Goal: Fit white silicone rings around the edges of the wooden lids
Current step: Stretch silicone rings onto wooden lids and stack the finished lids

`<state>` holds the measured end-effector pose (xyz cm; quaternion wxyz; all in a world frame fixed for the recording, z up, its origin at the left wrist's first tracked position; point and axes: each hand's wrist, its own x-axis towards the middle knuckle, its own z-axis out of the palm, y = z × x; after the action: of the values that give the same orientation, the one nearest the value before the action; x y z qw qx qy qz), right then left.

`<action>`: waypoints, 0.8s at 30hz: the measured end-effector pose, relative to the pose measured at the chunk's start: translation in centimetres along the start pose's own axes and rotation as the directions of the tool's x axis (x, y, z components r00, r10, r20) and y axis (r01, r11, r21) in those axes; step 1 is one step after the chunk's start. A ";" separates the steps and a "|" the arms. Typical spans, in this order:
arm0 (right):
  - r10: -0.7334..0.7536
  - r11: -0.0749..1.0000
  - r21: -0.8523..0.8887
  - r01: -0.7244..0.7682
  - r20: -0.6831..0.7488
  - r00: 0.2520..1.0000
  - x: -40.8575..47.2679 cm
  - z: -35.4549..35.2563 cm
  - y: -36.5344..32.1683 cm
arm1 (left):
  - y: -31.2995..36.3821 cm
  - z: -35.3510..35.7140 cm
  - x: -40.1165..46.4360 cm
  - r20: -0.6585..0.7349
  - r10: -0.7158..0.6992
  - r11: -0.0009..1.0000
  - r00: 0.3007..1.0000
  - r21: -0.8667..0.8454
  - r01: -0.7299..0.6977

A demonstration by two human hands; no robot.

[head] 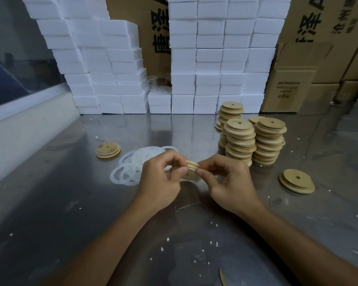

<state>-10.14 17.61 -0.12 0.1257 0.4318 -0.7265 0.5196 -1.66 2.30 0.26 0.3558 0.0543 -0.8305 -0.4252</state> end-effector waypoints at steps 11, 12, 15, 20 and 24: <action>0.060 0.997 0.040 -0.062 0.069 0.996 0.1 -0.4 0.5 | -0.2 -0.1 0.1 0.021 -0.043 0.997 0.999 -0.060 0.044; 0.060 0.997 0.043 -0.064 0.078 0.995 0.1 -0.4 0.5 | -0.2 -0.1 0.1 0.018 -0.054 0.996 0.998 -0.065 0.055; 0.083 0.995 0.050 -0.088 0.097 0.992 0.1 -0.4 0.5 | -0.2 -0.2 0.1 0.007 -0.093 0.991 0.996 -0.099 0.093; 0.132 0.987 0.083 -0.138 0.078 0.988 0.1 -0.3 0.5 | -0.2 -0.1 0.1 0.003 -0.248 0.930 0.969 -0.278 0.238; 0.148 0.985 0.076 -0.153 0.068 0.987 0.3 -0.3 0.6 | -0.1 -0.2 0.0 0.038 -0.332 0.857 0.942 -0.404 0.319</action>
<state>-10.83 17.77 -0.18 0.0459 0.3961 -0.7391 0.5430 -1.60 2.11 0.27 0.2958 0.1259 -0.6972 -0.6407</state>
